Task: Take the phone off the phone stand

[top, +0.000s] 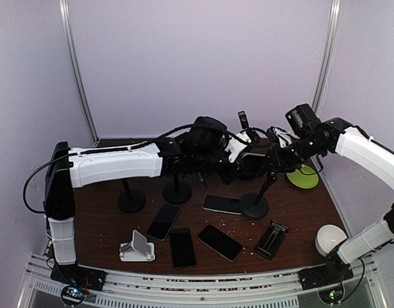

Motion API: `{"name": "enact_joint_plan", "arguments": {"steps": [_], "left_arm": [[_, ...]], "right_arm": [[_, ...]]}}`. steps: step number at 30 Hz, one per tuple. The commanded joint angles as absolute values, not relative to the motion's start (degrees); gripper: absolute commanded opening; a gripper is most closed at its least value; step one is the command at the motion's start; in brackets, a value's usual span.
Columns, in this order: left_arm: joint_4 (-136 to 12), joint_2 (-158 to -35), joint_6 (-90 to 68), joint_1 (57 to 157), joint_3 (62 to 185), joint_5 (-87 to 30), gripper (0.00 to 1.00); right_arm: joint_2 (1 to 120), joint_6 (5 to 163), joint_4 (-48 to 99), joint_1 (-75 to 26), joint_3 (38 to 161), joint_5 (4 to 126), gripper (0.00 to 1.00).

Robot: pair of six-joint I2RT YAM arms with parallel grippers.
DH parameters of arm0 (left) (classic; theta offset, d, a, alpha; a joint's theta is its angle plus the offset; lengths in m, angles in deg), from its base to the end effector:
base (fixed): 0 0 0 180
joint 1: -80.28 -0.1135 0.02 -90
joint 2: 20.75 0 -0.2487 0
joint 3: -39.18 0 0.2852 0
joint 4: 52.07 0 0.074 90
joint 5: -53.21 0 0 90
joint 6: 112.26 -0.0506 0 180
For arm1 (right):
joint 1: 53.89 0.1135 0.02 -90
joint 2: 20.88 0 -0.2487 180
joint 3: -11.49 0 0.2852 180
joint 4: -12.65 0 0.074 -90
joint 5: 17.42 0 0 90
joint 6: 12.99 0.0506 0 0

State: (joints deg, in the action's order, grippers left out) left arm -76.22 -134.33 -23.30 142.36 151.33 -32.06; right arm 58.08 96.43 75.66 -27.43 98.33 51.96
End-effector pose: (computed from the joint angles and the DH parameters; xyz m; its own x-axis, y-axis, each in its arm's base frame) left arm 0.2383 -0.4586 0.2806 -0.1855 0.3887 -0.9025 0.9189 0.3939 -0.0192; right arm 0.2824 0.1604 0.2971 -0.8913 -0.0960 -0.4431 -0.3191 0.8272 0.4626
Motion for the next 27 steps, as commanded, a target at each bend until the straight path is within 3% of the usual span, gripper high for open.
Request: {"name": "enact_joint_plan", "arguments": {"steps": [1, 27], "left_arm": [[-68.5, -127.4, -23.0, 142.5, 154.6, -30.4, 0.0], [-67.3, -124.6, -23.3, 142.2, 151.5, -31.4, 0.0]], "right_arm": [[58.0, 95.0, 78.3, -31.3, 96.5, 65.5, 0.21], [59.2, 94.3, 78.2, -34.0, 96.7, 66.7, 0.21]]}}
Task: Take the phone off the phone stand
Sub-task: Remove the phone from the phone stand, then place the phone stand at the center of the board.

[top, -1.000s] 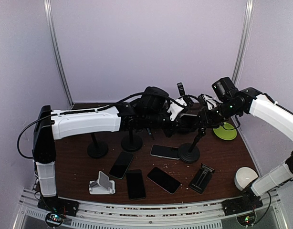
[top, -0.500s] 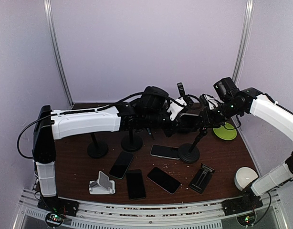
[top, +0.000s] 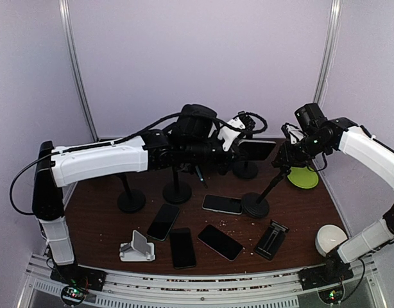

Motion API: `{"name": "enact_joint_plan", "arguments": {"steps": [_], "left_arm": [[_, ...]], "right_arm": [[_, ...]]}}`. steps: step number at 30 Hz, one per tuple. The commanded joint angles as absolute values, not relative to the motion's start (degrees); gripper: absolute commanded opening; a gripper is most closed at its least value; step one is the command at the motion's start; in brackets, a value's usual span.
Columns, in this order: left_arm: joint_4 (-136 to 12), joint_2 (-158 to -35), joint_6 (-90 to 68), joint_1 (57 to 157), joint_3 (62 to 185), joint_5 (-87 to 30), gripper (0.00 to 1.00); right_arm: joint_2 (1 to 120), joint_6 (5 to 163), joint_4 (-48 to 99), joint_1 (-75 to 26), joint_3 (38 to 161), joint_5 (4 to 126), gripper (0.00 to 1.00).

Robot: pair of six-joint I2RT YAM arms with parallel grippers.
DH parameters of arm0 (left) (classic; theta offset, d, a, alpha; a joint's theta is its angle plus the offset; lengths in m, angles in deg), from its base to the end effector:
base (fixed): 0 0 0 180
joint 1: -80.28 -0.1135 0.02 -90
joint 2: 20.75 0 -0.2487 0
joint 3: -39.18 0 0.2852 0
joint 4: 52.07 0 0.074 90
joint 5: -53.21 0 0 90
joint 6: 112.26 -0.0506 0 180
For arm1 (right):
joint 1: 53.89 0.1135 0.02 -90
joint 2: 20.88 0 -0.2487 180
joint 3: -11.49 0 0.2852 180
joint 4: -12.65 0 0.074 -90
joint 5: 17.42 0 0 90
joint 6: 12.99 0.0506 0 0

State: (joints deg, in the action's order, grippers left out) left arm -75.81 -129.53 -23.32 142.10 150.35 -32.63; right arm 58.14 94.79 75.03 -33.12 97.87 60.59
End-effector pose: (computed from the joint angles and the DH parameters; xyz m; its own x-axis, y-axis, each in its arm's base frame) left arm 0.2333 -0.4433 0.3155 -0.1550 0.3285 -0.9317 0.9141 0.4054 -0.0092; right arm 0.3013 0.1255 0.2930 -0.8694 -0.0103 -0.4939 -0.2024 0.9194 0.3371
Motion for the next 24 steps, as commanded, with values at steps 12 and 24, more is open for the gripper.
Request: {"name": "enact_joint_plan", "arguments": {"steps": [12, 24], "left_arm": [[-67.2, -124.1, -23.3, 142.1, 150.7, -31.8, 0.0], [-66.6, -124.0, -23.2, 142.2, 149.9, -32.1, 0.0]], "right_arm": [[59.1, 93.8, 79.0, -34.9, 96.9, 67.5, 0.21], [60.4, 93.9, 78.6, -35.4, 96.9, 69.5, 0.22]]}}
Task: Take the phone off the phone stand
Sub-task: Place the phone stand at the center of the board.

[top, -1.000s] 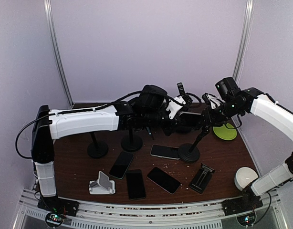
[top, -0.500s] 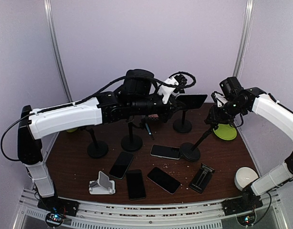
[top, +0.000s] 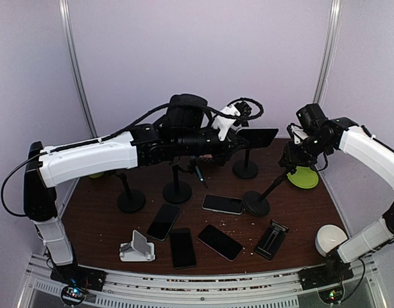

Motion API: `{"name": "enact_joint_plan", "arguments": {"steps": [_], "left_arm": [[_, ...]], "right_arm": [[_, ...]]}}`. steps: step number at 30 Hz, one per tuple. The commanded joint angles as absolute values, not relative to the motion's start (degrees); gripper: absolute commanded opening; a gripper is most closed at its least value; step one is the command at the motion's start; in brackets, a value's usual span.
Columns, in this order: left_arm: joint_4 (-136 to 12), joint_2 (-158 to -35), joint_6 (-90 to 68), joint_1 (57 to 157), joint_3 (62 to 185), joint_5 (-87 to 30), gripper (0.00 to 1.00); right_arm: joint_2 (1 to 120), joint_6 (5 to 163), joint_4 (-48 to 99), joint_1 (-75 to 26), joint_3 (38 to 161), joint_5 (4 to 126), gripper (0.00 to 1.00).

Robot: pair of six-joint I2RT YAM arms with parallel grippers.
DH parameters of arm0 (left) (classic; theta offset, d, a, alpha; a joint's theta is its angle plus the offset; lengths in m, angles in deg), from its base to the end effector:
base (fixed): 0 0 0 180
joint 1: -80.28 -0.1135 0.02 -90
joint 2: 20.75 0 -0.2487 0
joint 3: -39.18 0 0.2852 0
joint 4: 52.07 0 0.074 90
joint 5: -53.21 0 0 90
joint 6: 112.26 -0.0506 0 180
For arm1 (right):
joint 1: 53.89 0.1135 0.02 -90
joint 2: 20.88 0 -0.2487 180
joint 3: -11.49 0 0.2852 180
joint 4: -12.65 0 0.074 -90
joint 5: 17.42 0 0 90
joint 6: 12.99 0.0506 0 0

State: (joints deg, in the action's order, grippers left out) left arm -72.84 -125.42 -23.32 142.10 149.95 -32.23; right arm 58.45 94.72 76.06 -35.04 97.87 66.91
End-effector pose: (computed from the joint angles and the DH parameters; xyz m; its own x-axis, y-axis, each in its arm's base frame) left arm 0.2264 -0.4311 0.3529 -0.1026 0.2306 -0.9676 0.9171 0.3988 -0.0022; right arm 0.3068 0.1100 0.2894 -0.8641 0.0249 -0.5027 -0.1159 0.9621 0.2469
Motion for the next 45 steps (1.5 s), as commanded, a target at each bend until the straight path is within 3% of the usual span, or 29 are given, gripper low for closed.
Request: {"name": "enact_joint_plan", "arguments": {"steps": [1, 5, 20, 38, 45], "left_arm": [[-66.6, -124.0, -23.2, 142.2, 149.9, -32.2, 0.0], [-66.6, -124.1, -23.2, 142.2, 149.7, -32.2, 0.0], [-66.3, -124.2, -23.1, 142.2, 149.7, -32.4, 0.0], [-66.7, -124.2, -22.7, 141.3, 150.0, -32.8, 0.0], [-67.7, -123.0, -21.3, 139.7, 150.4, -32.6, 0.0]], "right_arm": [[60.5, 94.0, 78.4, -35.4, 96.9, 69.5, 0.23], [60.9, 94.0, 78.4, -35.5, 96.9, 69.2, 0.25], [60.4, 93.6, 79.1, -35.4, 97.5, 68.0, 0.52], [58.4, 92.7, 80.2, -35.4, 100.3, 68.4, 1.0], [57.7, 92.0, 81.6, -35.4, 103.4, 69.2, 1.0]]}}
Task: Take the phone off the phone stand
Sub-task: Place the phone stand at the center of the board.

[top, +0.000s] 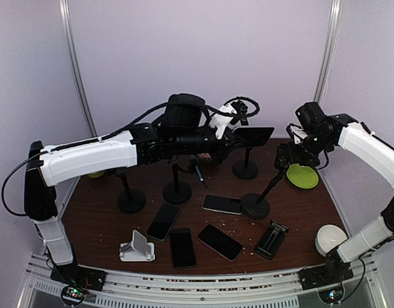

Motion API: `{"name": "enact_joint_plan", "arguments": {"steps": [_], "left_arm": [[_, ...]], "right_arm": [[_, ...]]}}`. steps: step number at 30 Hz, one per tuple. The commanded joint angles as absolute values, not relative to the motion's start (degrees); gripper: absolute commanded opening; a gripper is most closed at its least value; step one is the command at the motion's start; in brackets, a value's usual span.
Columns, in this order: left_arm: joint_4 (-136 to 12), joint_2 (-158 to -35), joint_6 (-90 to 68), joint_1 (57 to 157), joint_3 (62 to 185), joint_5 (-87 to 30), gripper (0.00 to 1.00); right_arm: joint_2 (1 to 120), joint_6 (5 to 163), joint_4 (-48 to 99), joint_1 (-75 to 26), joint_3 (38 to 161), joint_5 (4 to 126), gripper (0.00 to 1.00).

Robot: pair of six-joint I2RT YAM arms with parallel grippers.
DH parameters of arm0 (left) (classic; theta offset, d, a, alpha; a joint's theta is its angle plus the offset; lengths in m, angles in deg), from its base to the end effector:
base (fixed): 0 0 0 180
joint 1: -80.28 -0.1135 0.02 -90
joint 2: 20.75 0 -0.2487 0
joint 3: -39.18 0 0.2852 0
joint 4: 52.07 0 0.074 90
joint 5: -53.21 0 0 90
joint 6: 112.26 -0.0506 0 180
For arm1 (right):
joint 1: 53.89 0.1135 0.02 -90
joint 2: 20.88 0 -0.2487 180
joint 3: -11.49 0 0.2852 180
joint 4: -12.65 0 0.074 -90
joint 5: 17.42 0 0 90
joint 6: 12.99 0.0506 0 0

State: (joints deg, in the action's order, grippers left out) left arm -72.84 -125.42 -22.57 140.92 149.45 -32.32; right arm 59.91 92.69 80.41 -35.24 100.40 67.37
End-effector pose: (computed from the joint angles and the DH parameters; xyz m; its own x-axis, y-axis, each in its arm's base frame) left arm 0.2353 -0.4263 0.3494 -0.1234 0.2304 -0.9652 0.9065 0.4220 -0.0152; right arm 0.3068 0.1084 0.2919 -0.8850 -0.0146 -0.4654 -0.1275 0.9689 0.2120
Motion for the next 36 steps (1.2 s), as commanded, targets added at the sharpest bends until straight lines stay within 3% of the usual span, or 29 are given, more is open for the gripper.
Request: {"name": "enact_joint_plan", "arguments": {"steps": [1, 25, 36], "left_arm": [[-68.1, -122.8, -21.0, 139.6, 150.7, -32.6, 0.0], [-75.8, -109.6, -15.5, 133.1, 144.1, -39.5, 0.0], [-86.4, -99.3, -12.2, 123.7, 136.1, -48.9, 0.0]], "right_arm": [[57.5, 92.0, 81.8, -35.4, 103.8, 69.1, 1.0], [55.5, 90.3, 76.9, -35.2, 104.9, 56.1, 0.99], [52.2, 90.6, 72.9, -35.1, 104.2, 59.5, 1.0]]}}
